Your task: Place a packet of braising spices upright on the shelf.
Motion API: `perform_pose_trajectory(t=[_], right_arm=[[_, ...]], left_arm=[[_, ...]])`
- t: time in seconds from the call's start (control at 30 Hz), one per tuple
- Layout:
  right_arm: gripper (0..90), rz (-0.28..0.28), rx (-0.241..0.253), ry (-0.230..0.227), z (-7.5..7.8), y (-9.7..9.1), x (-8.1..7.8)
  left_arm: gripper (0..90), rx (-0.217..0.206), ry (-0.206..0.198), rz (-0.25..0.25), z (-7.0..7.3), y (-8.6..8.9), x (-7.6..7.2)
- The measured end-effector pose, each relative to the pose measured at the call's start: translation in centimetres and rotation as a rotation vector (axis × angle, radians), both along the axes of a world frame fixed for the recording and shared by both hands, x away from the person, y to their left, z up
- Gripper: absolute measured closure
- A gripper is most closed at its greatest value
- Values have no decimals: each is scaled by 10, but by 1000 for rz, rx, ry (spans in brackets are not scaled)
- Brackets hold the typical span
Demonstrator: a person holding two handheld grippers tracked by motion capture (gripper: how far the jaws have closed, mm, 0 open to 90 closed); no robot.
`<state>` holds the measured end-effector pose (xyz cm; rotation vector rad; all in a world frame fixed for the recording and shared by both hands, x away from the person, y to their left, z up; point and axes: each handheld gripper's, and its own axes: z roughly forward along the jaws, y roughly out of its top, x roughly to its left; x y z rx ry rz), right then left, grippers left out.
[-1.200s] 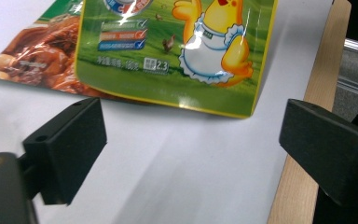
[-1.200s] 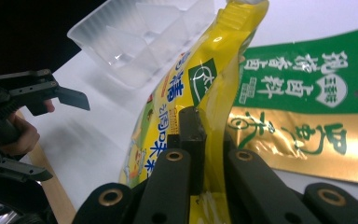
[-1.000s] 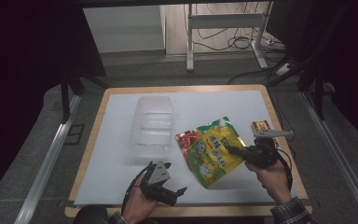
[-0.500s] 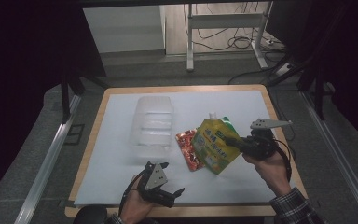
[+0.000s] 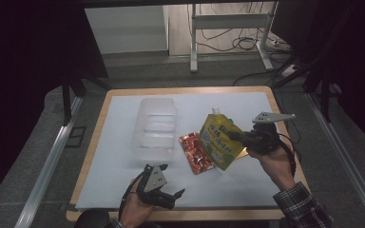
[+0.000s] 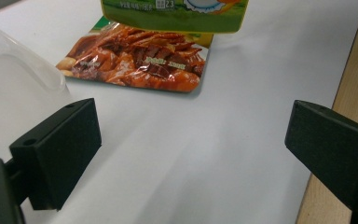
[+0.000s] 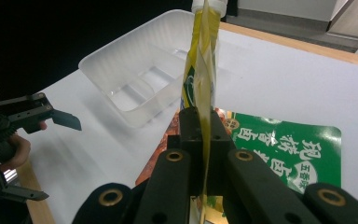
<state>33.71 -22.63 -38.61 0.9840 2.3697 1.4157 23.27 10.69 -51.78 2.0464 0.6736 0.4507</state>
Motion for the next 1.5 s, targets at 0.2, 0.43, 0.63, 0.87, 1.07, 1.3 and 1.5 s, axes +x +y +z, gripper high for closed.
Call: perform_pose_trajectory(t=[0.2,0.43,0.63,0.87,1.07,1.3,1.5], right_arm=[[890,28,16,-10,0,2,7],[890,24,0,-26,3,8,14],[890,37,-8,-55,9,14,21],[890,54,-16,-64,15,23,32],[889,75,-7,-57,17,31,43],[889,95,-5,-71,21,42,53],[889,119,-4,-81,26,50,63]], left_arm=[[25,12,15,4,-2,0,1],[26,16,33,6,-2,4,3],[26,-2,33,11,-1,8,2],[26,30,47,19,-1,10,1],[26,37,42,31,-1,13,-1],[30,73,47,46,-2,14,-1],[31,75,38,56,-1,18,-3]])
